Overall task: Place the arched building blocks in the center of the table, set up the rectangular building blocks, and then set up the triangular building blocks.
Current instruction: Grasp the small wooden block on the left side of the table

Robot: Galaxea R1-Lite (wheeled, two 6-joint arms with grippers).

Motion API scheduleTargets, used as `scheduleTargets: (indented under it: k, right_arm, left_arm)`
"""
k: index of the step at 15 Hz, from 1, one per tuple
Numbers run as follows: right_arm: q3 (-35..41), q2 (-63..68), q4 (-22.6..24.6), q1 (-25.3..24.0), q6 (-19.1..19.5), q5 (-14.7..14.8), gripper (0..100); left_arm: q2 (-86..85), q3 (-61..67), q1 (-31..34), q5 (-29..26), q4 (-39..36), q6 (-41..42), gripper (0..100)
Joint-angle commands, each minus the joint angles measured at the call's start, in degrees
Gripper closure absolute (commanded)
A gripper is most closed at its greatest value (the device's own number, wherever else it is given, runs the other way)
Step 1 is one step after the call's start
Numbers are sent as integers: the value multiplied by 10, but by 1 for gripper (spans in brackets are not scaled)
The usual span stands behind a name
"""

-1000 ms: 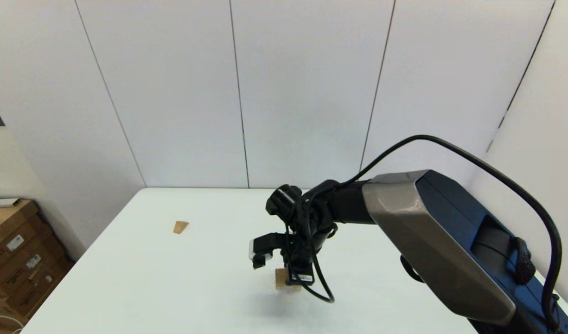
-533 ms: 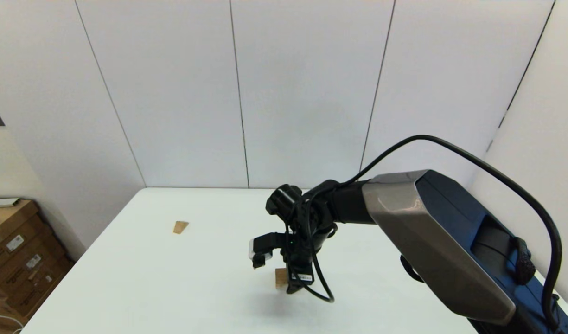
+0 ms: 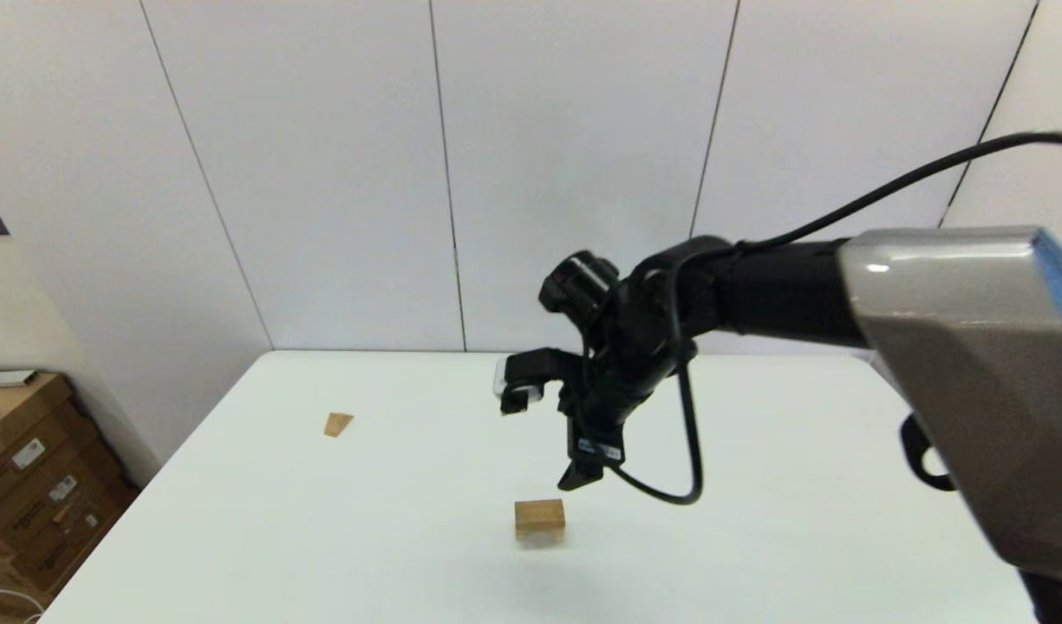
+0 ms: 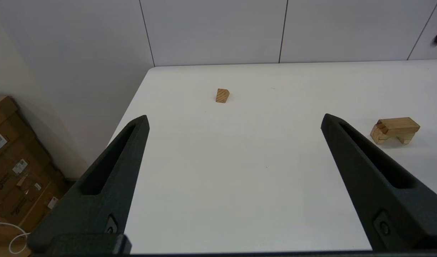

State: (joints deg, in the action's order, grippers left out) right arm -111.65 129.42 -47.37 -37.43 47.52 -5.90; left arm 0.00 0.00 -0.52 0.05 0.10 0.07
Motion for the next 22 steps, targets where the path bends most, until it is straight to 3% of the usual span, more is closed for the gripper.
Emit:
scheduleTargets:
  k: [1, 3, 6, 13, 17, 19, 22]
  right_arm:
    - [64, -217, -92, 54, -64, -2, 0]
    - [124, -305, -93, 95, -74, -3, 0]
    - [251, -456, -93, 209, -74, -10, 0]
    - [500, -772, -93, 426, -74, -87, 0]
    - [636, -929, -90, 478, -77, -90, 0]
    - [661, -972, -90, 499, -76, -91, 0]
    - [689, -1018, -90, 491, -73, -89, 0]
  left_arm:
    - [1, 0, 0, 0, 0, 0, 0]
    - [1, 0, 0, 0, 0, 0, 0]
    - [1, 0, 0, 0, 0, 0, 0]
    - [1, 0, 0, 0, 0, 0, 0]
    - [1, 0, 0, 0, 0, 0, 0]
    - [1, 0, 0, 0, 0, 0, 0]
    - [1, 0, 0, 0, 0, 0, 0]
